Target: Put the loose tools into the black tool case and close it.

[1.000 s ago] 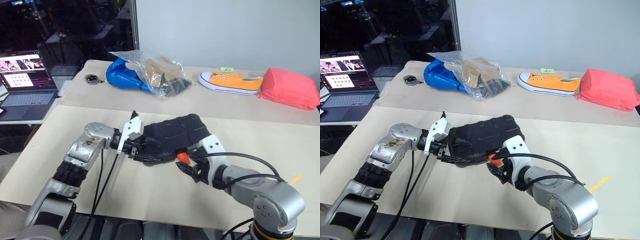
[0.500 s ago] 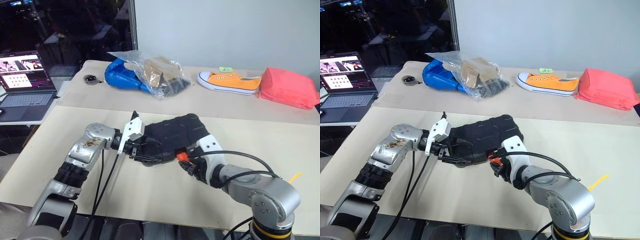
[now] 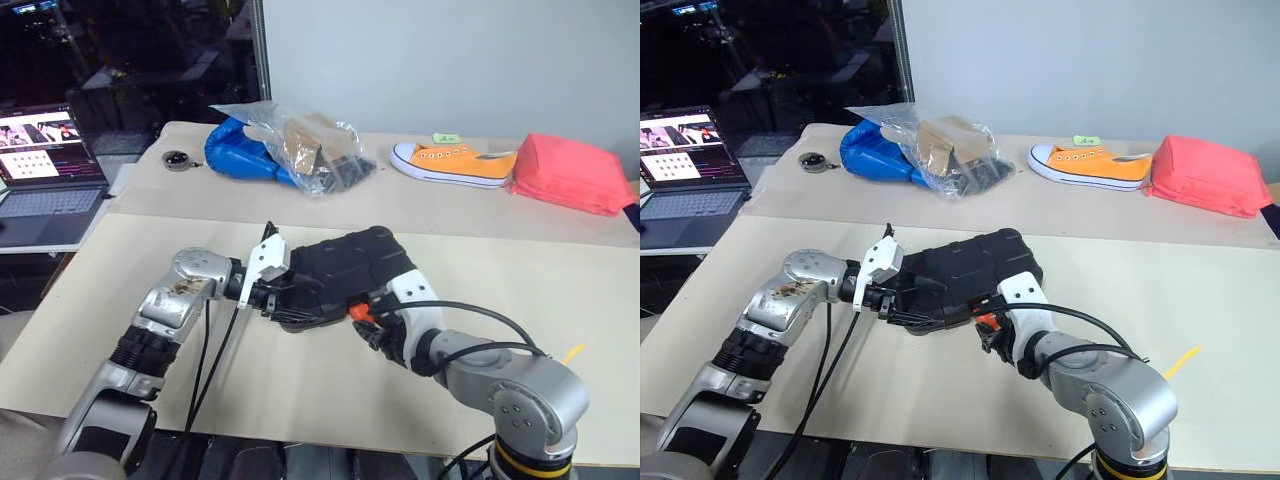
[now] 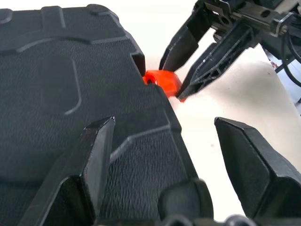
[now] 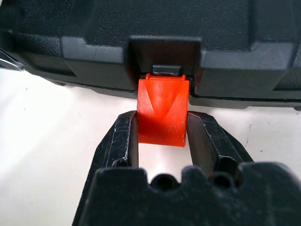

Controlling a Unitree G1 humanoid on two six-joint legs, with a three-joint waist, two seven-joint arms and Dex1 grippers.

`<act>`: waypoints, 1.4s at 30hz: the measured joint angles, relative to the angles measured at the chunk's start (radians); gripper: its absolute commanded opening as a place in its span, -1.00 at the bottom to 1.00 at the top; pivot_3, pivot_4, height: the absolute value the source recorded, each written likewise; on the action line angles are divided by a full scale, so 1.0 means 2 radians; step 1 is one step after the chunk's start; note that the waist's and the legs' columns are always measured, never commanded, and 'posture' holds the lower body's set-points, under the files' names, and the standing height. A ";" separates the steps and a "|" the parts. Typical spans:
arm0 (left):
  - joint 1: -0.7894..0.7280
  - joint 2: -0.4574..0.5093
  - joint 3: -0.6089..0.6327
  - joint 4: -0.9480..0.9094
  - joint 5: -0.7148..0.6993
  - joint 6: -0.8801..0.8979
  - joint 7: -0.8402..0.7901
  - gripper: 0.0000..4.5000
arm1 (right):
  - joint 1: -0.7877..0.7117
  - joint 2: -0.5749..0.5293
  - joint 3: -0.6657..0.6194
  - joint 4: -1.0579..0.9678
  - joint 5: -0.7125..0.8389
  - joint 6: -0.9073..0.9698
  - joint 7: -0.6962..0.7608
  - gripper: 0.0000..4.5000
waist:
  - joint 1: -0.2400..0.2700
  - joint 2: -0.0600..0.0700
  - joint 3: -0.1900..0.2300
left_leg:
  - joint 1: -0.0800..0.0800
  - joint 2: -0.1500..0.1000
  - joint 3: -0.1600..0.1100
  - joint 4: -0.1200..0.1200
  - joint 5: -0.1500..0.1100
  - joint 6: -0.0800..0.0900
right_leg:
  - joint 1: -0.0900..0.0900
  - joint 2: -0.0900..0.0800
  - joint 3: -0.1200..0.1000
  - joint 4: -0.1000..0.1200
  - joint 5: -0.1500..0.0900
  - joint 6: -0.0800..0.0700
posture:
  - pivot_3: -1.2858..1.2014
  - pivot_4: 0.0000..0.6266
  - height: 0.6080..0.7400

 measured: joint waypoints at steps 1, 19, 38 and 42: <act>0.001 0.000 0.000 0.000 0.000 0.001 0.000 0.62 | 0.001 0.011 -0.004 0.000 -0.004 0.000 -0.001 -0.28 | 0.000 0.000 0.000 | 0.000 0.000 0.000 0.000 0.000 0.000 | 0.000 0.000 0.000 0.000 0.000 0.000 | 0.03 -0.52 1.00; 0.000 -0.009 -0.002 0.003 0.008 0.005 0.000 0.62 | 0.043 0.019 0.021 0.001 -0.059 -0.074 0.010 -0.28 | 0.001 0.000 0.000 | 0.001 0.000 -0.002 0.000 0.001 0.000 | 0.000 0.001 0.000 0.000 0.000 0.000 | 0.03 -0.52 1.00; -0.002 -0.012 0.005 0.007 0.009 0.018 0.007 0.62 | 0.098 -0.001 0.071 0.065 -0.107 -0.285 0.060 -0.28 | 0.000 0.000 0.000 | 0.001 0.000 -0.002 0.000 0.001 0.000 | 0.000 0.002 0.000 0.000 0.000 0.001 | 0.03 -0.52 1.00; -0.005 -0.020 0.009 0.010 0.009 0.030 0.017 0.62 | 0.101 -0.002 0.078 0.085 -0.120 -0.321 0.067 -0.28 | 0.000 0.000 0.000 | 0.001 0.000 -0.002 0.000 0.001 0.000 | 0.000 0.002 0.001 0.000 0.000 0.001 | 0.03 -0.52 1.00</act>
